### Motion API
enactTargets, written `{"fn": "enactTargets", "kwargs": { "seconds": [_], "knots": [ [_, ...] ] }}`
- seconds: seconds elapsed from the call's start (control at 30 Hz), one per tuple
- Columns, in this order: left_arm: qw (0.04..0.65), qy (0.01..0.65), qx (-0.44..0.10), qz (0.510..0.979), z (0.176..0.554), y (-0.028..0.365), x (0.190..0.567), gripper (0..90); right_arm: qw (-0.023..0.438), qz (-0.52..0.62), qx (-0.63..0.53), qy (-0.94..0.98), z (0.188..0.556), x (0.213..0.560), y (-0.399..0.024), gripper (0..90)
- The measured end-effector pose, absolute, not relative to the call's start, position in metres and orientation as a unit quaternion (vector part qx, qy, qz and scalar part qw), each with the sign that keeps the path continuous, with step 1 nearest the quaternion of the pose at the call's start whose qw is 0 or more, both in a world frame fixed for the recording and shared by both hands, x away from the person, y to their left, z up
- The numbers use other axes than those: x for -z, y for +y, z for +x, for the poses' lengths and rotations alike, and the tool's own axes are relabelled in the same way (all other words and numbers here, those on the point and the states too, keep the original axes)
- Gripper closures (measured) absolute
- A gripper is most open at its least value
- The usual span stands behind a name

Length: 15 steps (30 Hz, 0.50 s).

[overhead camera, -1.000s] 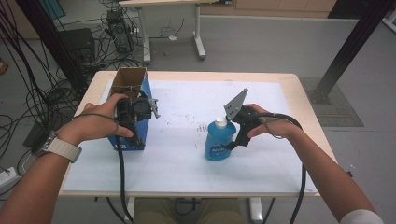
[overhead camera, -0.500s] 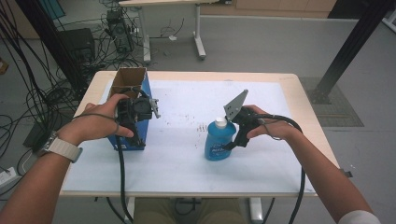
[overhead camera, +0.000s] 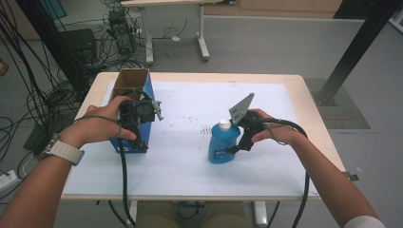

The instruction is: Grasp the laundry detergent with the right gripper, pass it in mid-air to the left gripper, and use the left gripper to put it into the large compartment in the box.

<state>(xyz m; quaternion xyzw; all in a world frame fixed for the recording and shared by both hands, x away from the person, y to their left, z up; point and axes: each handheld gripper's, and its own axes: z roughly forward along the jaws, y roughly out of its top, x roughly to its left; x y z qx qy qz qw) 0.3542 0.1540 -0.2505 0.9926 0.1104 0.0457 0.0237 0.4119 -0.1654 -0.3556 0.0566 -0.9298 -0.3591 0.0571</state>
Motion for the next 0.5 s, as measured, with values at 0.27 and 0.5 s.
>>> {"fn": "enactTargets", "kwargs": {
  "seconds": [0.27,0.5],
  "knots": [
    [0.022,0.111,-0.045,0.993,0.3540,0.1545,0.2504,13.4,0.059,0.058,0.369,-0.926,0.4124,0.3578,-0.1640,16.4],
    [0.022,0.112,-0.043,0.993,0.3543,0.1541,0.2516,13.4,0.062,0.056,0.375,-0.923,0.4115,0.3614,-0.1653,17.7]
  ]
}}
